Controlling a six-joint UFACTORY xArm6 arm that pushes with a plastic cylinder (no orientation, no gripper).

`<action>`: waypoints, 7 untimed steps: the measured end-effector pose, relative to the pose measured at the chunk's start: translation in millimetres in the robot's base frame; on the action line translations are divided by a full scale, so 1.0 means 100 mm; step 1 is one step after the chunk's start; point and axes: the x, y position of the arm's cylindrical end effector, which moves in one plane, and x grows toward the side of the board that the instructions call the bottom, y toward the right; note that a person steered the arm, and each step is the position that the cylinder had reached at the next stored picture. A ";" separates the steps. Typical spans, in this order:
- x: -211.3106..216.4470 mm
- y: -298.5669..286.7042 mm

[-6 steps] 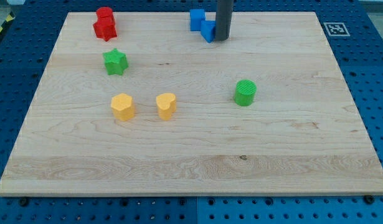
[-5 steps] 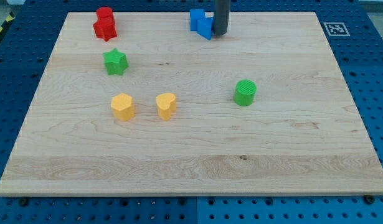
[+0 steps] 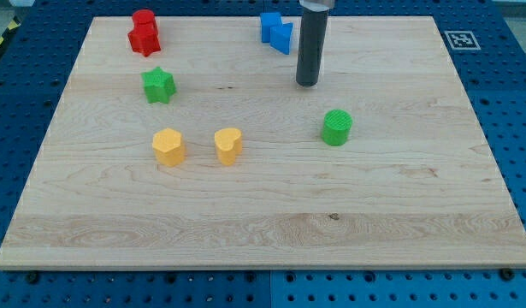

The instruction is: Slide the green star to the center left

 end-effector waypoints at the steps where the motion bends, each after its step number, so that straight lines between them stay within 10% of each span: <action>1: 0.00 0.00; 7: -0.20 -0.09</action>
